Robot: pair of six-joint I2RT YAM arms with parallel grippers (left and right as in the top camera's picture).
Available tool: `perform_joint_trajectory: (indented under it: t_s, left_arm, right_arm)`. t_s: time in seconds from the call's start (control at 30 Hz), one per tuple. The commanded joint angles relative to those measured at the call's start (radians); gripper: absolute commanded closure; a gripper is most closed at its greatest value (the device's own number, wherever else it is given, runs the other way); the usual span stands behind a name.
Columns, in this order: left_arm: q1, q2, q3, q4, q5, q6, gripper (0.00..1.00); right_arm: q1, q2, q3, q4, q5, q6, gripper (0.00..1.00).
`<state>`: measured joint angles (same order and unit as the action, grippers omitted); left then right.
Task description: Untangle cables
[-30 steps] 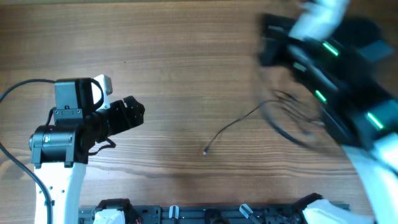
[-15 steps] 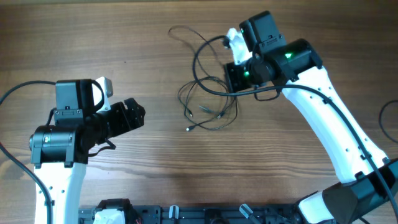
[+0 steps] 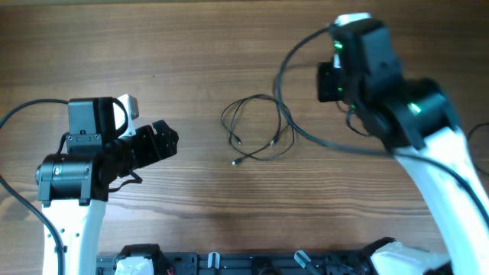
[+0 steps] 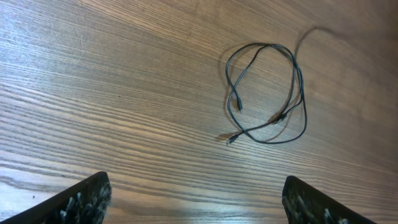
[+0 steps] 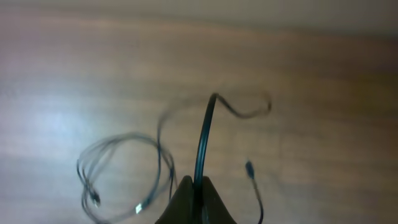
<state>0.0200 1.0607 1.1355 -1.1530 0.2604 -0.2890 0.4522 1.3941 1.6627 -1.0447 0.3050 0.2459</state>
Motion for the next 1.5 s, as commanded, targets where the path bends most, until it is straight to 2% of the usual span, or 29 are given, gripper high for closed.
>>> perform_joint_trajectory:
  t_s: [0.0, 0.13, 0.23, 0.3, 0.4, 0.5, 0.7, 1.0, 1.23, 1.47]
  left_arm:
    - [0.003, 0.000, -0.003, -0.004, 0.008, 0.025, 0.10]
    - [0.003, 0.000, -0.003, -0.008, 0.009, 0.025, 0.10]
    - [0.003, 0.000, -0.003, -0.007, 0.017, 0.033, 0.12]
    - [0.003, 0.000, -0.003, -0.004, 0.084, 0.115, 0.14]
    - [0.003, 0.007, -0.003, -0.003, 0.277, 0.322, 0.15]
    - [0.001, 0.035, -0.003, 0.011, 0.334, 0.431, 0.14]
    - [-0.063, 0.166, -0.003, 0.135, 0.334, 0.436, 0.15]
    - [-0.282, 0.460, -0.003, 0.440, 0.333, 0.436, 0.14]
    - [-0.407, 0.658, -0.003, 0.655, 0.198, 0.431, 0.15]
    - [-0.434, 0.777, -0.003, 0.805, -0.063, 0.399, 0.19]
  right_arm:
    - [-0.008, -0.124, 0.014, 0.073, 0.209, 0.017, 0.96]
    - [-0.008, -0.229, 0.014, 0.180, 0.365, 0.016, 0.96]
    - [-0.008, -0.283, 0.014, 0.245, 0.376, 0.016, 0.96]
    - [-0.008, -0.307, 0.014, 0.272, 0.375, 0.017, 0.96]
    - [-0.008, -0.335, 0.014, 0.287, 0.320, 0.017, 0.96]
    - [-0.008, -0.341, 0.014, 0.279, 0.217, 0.014, 0.96]
    - [-0.008, -0.336, 0.014, 0.226, 0.019, -0.040, 0.96]
    - [-0.008, -0.331, 0.014, 0.119, 0.011, -0.040, 0.96]
    - [-0.008, -0.330, 0.014, 0.087, 0.007, -0.037, 0.96]
    - [-0.008, -0.330, 0.014, 0.025, 0.008, -0.037, 0.96]
